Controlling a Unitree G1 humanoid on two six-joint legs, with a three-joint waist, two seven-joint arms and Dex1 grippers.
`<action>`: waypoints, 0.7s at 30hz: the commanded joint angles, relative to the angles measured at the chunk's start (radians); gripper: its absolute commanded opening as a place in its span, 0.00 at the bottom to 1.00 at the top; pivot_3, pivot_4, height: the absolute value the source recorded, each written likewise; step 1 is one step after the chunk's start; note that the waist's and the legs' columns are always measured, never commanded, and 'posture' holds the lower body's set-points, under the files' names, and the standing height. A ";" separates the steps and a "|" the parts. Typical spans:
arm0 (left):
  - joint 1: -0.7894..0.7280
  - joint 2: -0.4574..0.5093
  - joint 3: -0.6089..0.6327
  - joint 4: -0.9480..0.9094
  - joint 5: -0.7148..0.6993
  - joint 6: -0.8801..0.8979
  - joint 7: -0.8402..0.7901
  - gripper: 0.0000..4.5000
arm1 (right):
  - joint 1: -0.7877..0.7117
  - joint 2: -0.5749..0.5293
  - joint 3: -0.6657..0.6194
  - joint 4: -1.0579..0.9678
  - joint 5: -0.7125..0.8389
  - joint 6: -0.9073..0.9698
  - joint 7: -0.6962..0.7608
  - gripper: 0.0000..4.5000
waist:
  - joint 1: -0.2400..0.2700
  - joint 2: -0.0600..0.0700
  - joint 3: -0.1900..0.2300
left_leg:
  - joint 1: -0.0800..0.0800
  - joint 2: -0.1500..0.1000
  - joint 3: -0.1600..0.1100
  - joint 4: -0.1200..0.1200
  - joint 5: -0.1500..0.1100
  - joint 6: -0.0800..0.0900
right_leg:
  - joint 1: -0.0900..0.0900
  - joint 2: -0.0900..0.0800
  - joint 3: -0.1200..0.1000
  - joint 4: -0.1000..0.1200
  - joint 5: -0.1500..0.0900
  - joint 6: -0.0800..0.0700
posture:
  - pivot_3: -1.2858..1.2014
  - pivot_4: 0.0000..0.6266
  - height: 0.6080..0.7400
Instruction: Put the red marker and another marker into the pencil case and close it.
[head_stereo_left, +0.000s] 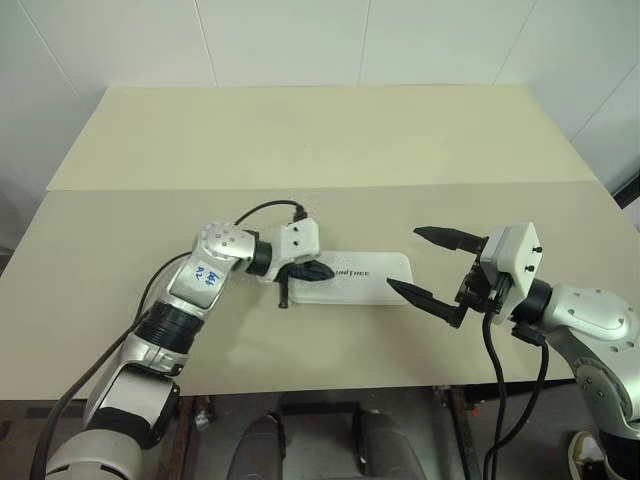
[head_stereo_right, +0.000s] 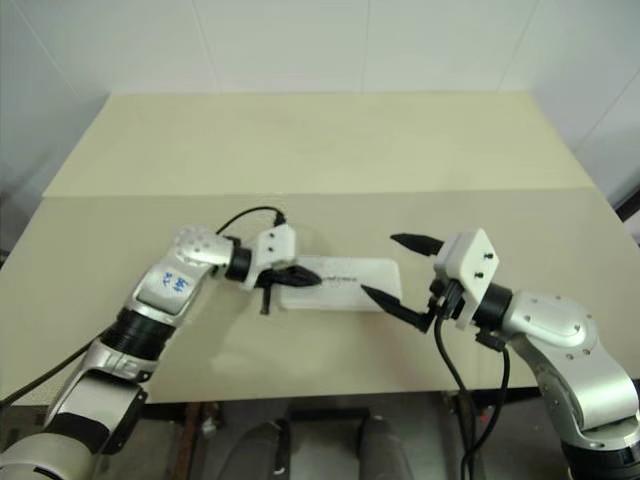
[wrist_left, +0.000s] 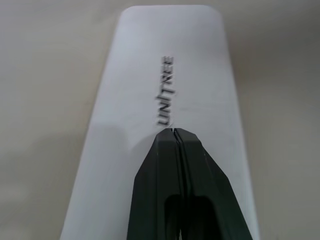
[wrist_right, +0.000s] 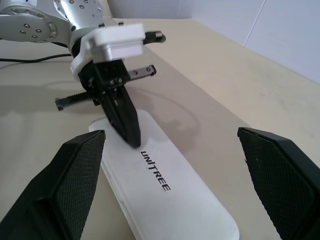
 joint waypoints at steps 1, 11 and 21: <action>0.011 0.005 0.137 -0.090 -0.151 0.035 -0.016 0.01 | -0.018 0.004 -0.001 0.010 0.008 -0.020 0.018 1.00 | 0.000 0.000 0.000 | 0.000 0.000 0.000 0.000 0.000 0.000 | 0.000 0.000 0.000 0.000 0.001 0.003 | 0.52 0.24 1.00; 0.237 0.153 0.355 -0.323 -0.364 0.084 -0.042 0.74 | -0.031 0.004 0.001 0.130 -0.019 -0.094 0.079 1.00 | 0.000 0.000 0.000 | 0.000 0.000 0.000 -0.002 -0.001 -0.002 | -0.001 0.000 0.000 0.001 0.002 0.007 | 0.52 0.24 1.00; 0.324 0.172 0.399 -0.421 -0.400 0.057 0.037 0.99 | -0.090 0.001 0.017 0.232 -0.040 -0.156 0.151 1.00 | 0.000 0.000 0.000 | 0.000 0.000 0.001 -0.001 -0.001 -0.001 | 0.001 -0.001 0.000 -0.001 -0.001 -0.001 | 0.52 0.24 1.00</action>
